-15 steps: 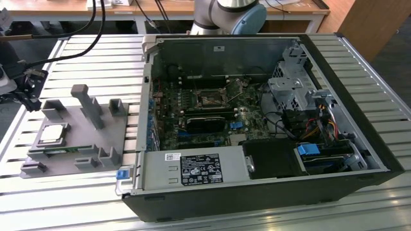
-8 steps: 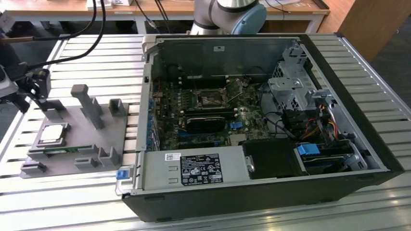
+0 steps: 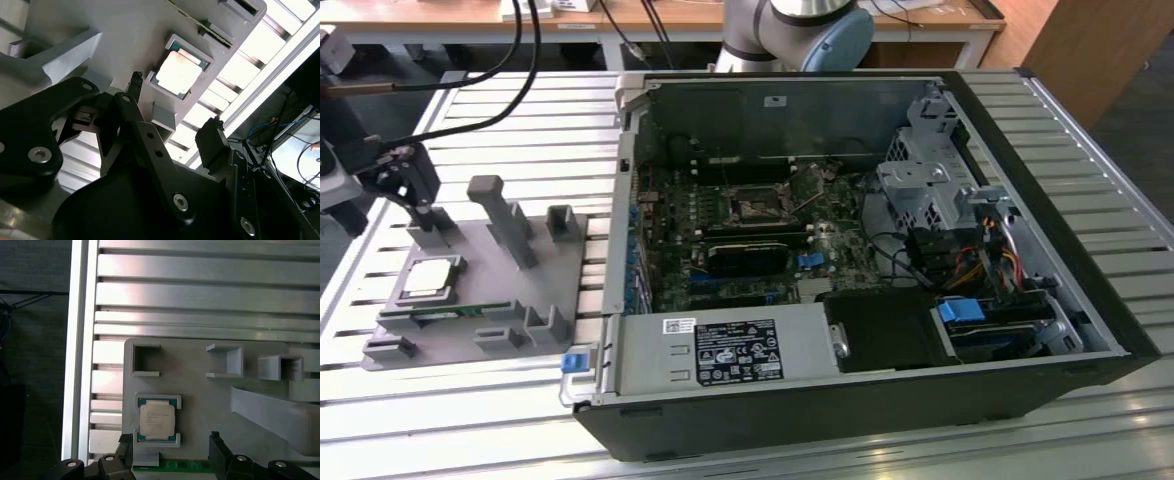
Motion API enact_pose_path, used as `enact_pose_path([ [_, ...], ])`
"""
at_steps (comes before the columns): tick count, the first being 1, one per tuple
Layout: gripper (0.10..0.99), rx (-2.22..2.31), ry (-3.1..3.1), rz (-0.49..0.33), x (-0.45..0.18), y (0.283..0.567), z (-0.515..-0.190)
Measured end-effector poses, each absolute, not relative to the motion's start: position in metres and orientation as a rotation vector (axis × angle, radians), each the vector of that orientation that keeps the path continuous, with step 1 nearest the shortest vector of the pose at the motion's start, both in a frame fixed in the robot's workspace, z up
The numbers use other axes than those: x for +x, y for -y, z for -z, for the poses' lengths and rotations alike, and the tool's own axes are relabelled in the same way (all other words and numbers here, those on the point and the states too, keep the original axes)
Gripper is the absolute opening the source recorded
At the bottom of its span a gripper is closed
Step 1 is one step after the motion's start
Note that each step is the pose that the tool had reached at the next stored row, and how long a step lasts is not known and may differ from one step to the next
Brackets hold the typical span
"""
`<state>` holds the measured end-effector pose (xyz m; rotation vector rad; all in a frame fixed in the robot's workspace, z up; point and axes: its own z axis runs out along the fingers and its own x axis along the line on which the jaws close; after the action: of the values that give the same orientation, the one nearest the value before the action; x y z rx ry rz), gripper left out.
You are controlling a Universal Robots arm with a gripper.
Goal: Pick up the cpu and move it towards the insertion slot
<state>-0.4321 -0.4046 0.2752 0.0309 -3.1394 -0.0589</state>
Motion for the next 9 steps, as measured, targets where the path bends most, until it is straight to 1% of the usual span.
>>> enact_pose_path([
  [9, 0.706, 0.031, 3.139, 0.059, -0.433, 0.405, -0.261],
])
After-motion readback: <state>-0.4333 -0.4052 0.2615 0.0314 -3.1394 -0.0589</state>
